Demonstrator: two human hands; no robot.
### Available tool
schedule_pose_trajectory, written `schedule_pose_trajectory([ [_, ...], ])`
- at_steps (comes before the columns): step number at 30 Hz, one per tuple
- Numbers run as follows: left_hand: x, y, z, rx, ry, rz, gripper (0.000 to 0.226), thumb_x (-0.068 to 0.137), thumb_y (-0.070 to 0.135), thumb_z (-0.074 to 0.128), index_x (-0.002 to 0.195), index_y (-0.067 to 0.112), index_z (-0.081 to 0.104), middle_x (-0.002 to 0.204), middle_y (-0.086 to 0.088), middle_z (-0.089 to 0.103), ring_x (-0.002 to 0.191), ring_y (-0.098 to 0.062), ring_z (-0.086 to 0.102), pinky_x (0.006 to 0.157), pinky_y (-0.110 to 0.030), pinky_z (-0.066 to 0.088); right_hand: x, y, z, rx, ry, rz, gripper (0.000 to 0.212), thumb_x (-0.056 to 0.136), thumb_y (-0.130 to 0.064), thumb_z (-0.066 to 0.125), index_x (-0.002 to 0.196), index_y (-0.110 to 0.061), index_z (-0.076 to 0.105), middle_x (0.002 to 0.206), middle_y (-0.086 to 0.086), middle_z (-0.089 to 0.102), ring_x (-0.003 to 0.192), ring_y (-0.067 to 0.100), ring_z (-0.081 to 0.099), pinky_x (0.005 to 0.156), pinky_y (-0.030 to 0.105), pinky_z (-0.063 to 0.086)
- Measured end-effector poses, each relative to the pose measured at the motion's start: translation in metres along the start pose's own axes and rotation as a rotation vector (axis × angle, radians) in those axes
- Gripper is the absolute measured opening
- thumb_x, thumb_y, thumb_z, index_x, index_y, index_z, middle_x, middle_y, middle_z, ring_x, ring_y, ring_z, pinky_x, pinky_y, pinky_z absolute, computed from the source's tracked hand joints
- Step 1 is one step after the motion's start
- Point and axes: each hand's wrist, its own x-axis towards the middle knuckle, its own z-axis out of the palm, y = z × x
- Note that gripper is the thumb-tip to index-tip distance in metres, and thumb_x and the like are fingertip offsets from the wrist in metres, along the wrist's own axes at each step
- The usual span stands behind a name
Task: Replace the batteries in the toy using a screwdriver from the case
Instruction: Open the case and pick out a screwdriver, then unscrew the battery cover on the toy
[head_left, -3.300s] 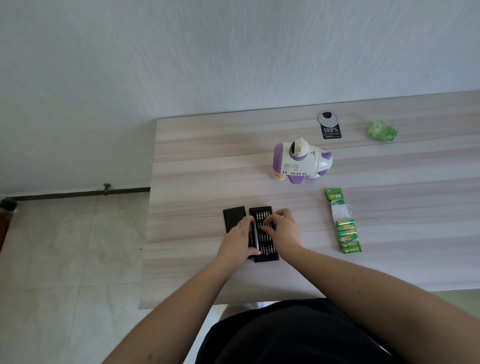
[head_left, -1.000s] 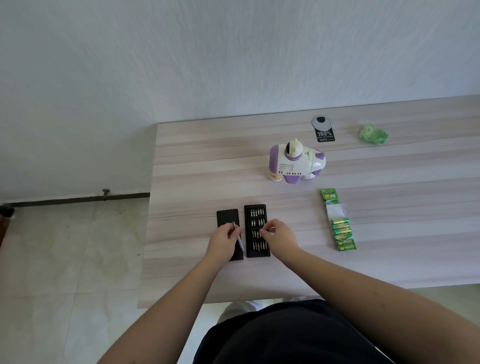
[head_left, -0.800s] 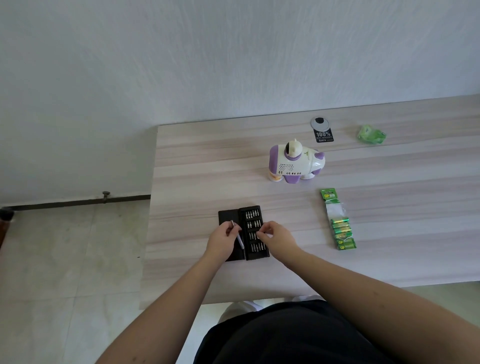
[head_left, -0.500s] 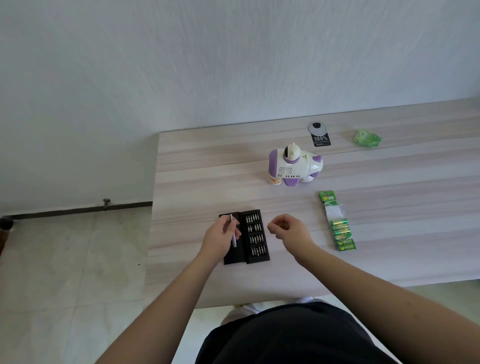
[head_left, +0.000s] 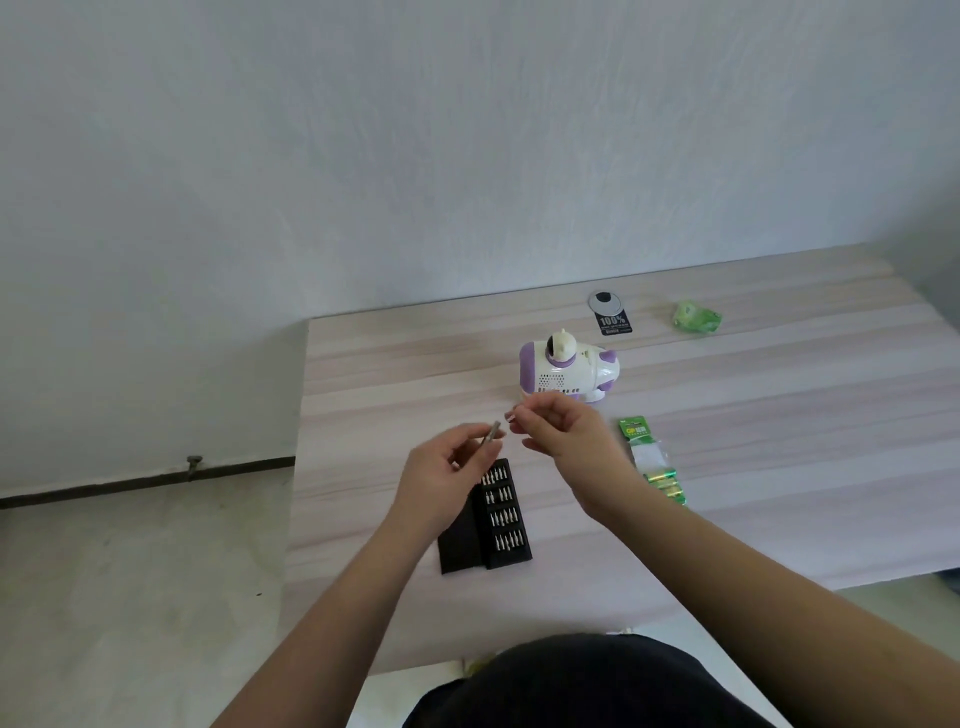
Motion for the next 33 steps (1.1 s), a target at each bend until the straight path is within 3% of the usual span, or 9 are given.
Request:
schedule_pose_trajectory([
  [4, 0.005, 0.022, -0.010, 0.054, -0.009, 0.120, 0.015, 0.088, 0.028, 0.069, 0.102, 0.031, 0.073, 0.074, -0.001, 0.067, 0.063, -0.005, 0.054, 0.061, -0.022, 0.045, -0.005, -0.018, 0.008, -0.004, 0.035, -0.067, 0.004, 0.092, -0.011, 0.061, 0.093, -0.010, 0.065, 0.083, 0.000, 0.073, 0.084, 0.010, 0.068, 0.083, 0.029, 0.053],
  [9, 0.005, 0.033, -0.018, 0.084, 0.007, 0.203, 0.017, 0.085, 0.024, 0.073, 0.098, 0.035, 0.072, 0.076, 0.008, 0.067, 0.065, -0.001, 0.054, 0.064, -0.010, 0.042, -0.011, -0.029, 0.013, -0.012, 0.083, -0.099, 0.010, 0.094, -0.014, 0.059, 0.096, -0.006, 0.065, 0.085, 0.004, 0.073, 0.087, 0.016, 0.068, 0.085, 0.034, 0.053],
  [14, 0.003, 0.037, -0.023, 0.108, -0.011, 0.255, 0.016, 0.086, 0.025, 0.072, 0.101, 0.031, 0.074, 0.073, 0.009, 0.066, 0.063, -0.003, 0.052, 0.062, -0.011, 0.039, -0.016, -0.032, 0.018, -0.028, 0.102, -0.113, 0.010, 0.093, -0.013, 0.061, 0.097, -0.005, 0.066, 0.085, 0.004, 0.073, 0.083, 0.011, 0.068, 0.079, 0.021, 0.053],
  [20, 0.005, 0.046, -0.028, 0.115, -0.027, 0.279, 0.017, 0.087, 0.028, 0.071, 0.098, 0.042, 0.072, 0.066, 0.020, 0.059, 0.060, -0.001, 0.049, 0.060, -0.014, 0.040, -0.019, -0.038, 0.013, -0.104, 0.112, -0.147, 0.010, 0.090, -0.015, 0.065, 0.096, -0.007, 0.068, 0.085, 0.004, 0.074, 0.079, 0.011, 0.067, 0.080, 0.020, 0.053],
  [24, 0.006, 0.055, -0.029, 0.205, -0.056, 0.349, 0.015, 0.087, 0.028, 0.070, 0.100, 0.036, 0.074, 0.069, 0.018, 0.060, 0.063, -0.002, 0.052, 0.061, -0.010, 0.038, -0.025, -0.049, 0.005, -0.241, 0.110, -0.178, 0.006, 0.090, -0.020, 0.066, 0.092, -0.015, 0.069, 0.081, -0.003, 0.074, 0.080, 0.007, 0.068, 0.078, 0.014, 0.050],
  [30, 0.017, 0.072, -0.027, 0.308, -0.102, 0.504, 0.022, 0.086, 0.028, 0.071, 0.105, 0.040, 0.067, 0.069, 0.009, 0.059, 0.063, -0.011, 0.054, 0.059, -0.018, 0.041, -0.030, -0.073, -0.013, -0.419, 0.117, -0.219, 0.002, 0.088, -0.018, 0.068, 0.088, -0.016, 0.070, 0.071, -0.015, 0.070, 0.067, -0.002, 0.062, 0.064, 0.006, 0.041],
  [33, 0.029, 0.087, -0.023, 0.331, -0.119, 0.557, 0.024, 0.086, 0.029, 0.070, 0.107, 0.039, 0.065, 0.072, 0.009, 0.061, 0.065, -0.010, 0.055, 0.060, -0.021, 0.043, -0.029, -0.090, -0.023, -0.431, 0.128, -0.250, 0.002, 0.086, -0.017, 0.069, 0.085, -0.016, 0.070, 0.068, -0.007, 0.069, 0.061, 0.001, 0.055, 0.057, 0.011, 0.040],
])
